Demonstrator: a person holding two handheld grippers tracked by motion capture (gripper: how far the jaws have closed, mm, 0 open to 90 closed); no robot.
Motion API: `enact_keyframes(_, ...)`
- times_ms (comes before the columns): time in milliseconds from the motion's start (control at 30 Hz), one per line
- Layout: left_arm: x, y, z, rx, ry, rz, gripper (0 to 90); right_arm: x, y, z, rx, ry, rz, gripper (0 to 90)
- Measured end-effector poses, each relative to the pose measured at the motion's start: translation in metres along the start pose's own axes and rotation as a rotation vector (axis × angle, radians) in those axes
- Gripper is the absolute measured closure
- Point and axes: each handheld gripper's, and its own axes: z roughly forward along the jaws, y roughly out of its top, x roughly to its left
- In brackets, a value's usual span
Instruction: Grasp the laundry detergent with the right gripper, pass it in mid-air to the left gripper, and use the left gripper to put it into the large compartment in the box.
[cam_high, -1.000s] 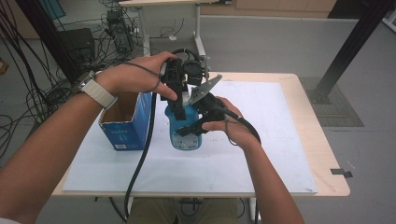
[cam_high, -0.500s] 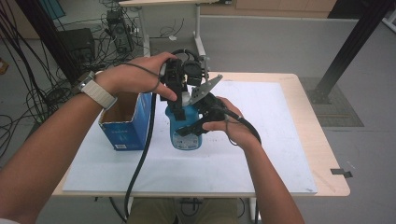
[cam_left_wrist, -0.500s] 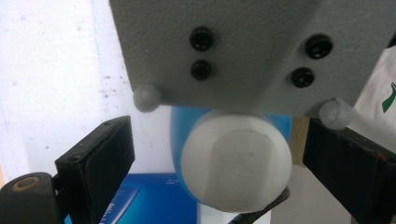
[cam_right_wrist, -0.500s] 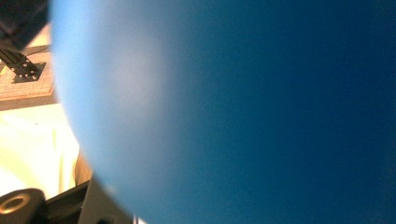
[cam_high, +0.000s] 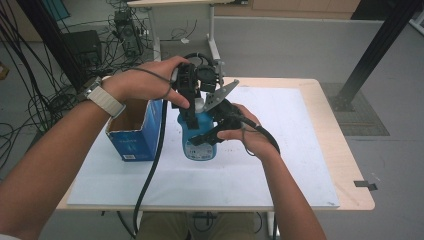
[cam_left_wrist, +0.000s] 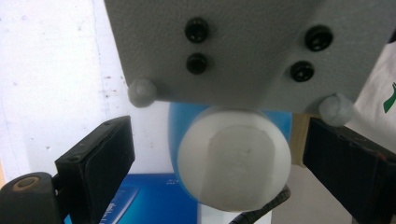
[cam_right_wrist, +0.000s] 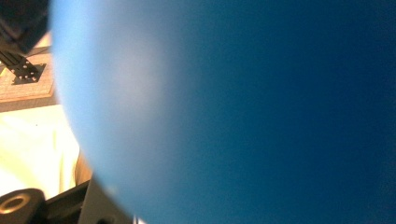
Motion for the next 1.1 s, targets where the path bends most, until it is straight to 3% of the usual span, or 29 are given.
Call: enact_keyframes(1100, -0.0003, 0.0000, 0.0007, 0.001, 0.001, 0.004, 9.4, 0.0005, -0.0002, -0.0031, 0.007, 0.002, 0.016, 44.3)
